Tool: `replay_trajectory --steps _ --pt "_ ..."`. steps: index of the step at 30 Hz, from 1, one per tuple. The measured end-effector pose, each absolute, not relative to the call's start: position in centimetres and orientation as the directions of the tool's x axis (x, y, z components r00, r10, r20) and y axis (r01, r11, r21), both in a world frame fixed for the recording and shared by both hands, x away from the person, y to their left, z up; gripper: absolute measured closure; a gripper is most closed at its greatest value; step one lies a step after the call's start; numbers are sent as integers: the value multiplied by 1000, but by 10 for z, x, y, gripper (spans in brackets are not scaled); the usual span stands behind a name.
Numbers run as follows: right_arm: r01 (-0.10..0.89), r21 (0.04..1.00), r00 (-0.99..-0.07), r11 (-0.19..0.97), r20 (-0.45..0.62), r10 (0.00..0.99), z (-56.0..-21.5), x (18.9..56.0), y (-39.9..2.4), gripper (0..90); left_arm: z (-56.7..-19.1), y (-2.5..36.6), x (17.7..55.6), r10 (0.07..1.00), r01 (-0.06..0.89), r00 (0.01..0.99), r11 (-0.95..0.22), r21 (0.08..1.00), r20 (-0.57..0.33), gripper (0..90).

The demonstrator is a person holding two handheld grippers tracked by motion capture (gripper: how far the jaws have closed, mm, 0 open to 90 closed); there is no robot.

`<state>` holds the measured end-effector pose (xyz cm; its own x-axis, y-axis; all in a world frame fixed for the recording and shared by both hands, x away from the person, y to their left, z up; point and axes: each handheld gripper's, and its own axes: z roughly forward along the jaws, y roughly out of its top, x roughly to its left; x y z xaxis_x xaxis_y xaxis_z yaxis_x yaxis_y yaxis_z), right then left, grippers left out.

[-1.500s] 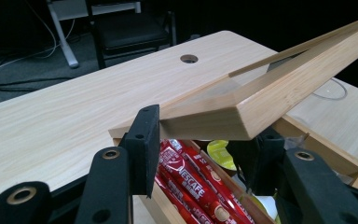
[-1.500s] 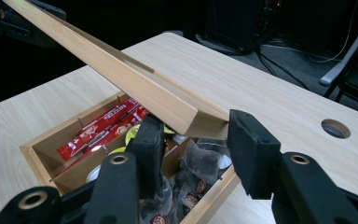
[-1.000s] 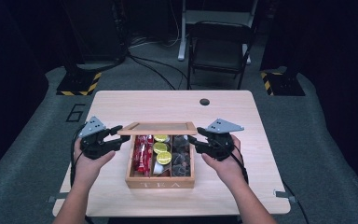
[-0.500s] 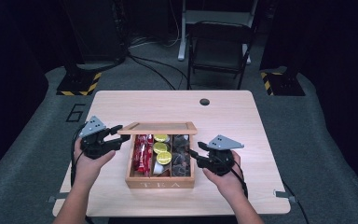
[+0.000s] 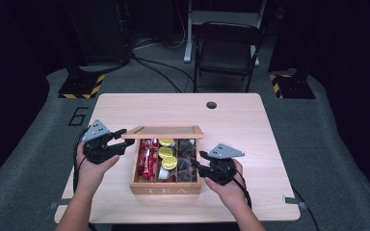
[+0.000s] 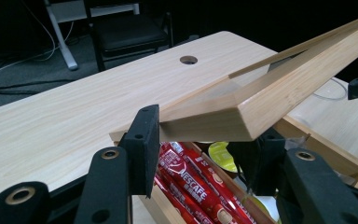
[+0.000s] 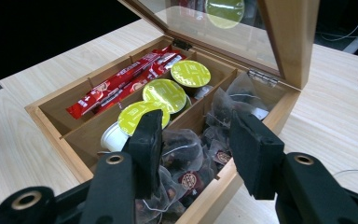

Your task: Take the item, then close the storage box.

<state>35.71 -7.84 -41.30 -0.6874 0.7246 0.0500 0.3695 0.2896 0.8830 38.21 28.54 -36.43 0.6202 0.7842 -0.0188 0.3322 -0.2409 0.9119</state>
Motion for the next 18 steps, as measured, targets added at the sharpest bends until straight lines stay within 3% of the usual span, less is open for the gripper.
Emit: replay_trajectory --steps 18 --pt "391 869 -695 302 64 716 -428 361 -71 532 -365 285 381 784 330 620 -250 910 -9 535"
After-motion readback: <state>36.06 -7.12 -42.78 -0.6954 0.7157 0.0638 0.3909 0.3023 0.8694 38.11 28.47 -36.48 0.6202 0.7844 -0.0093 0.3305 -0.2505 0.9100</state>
